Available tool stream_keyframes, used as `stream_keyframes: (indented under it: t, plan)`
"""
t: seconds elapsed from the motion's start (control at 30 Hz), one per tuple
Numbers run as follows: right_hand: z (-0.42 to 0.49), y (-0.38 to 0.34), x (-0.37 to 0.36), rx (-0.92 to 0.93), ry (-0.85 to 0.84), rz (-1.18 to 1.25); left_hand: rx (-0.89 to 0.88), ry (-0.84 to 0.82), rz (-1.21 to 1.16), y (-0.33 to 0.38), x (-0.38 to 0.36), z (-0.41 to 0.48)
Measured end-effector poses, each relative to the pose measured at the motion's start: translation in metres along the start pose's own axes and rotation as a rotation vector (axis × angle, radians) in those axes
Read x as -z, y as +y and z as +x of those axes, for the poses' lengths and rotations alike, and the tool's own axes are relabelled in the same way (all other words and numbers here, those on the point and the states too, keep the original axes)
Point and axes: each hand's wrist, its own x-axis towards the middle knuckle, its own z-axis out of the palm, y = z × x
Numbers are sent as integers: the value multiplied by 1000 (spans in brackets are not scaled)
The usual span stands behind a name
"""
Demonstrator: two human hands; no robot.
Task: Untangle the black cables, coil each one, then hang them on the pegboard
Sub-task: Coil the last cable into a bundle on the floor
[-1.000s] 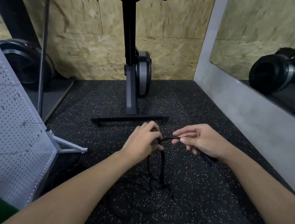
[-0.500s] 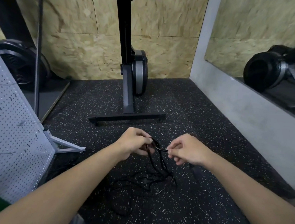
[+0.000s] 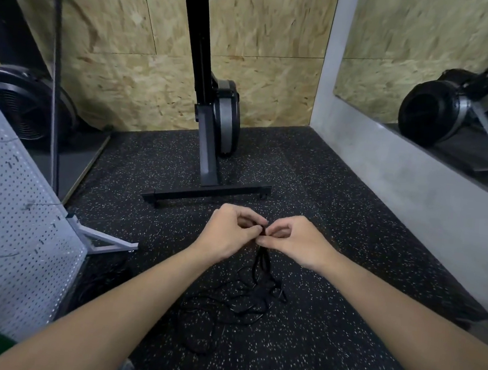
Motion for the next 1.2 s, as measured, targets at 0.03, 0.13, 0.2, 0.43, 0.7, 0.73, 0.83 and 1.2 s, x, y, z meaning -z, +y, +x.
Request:
stream_keyframes:
  t: [0.03, 0.13, 0.2, 0.43, 0.7, 0.73, 0.83, 1.2]
  plan:
    - [1, 1, -2, -11, 12, 3, -7, 11, 12, 3, 1, -1]
    - [2, 4, 2, -70, 48, 20, -8, 93, 38, 8, 8, 1]
    - [0, 5, 10, -83, 19, 56, -34, 207, 161, 5, 16, 5]
    - [-4, 4, 22, -42, -23, -131, 51, 280, 180, -8, 26, 12]
    - [-13, -15, 33, 141, -101, -251, 202, 381, -7, -28, 34, 21]
    - [-14, -16, 33, 143, -137, -209, 209, 393, -64, -29, 33, 21]
    - [-16, -17, 32, 117, -170, -137, 250, 375, -317, -22, 27, 20]
    - [-19, -19, 28, 31, -412, -104, -114, 362, 49, -19, 31, 20]
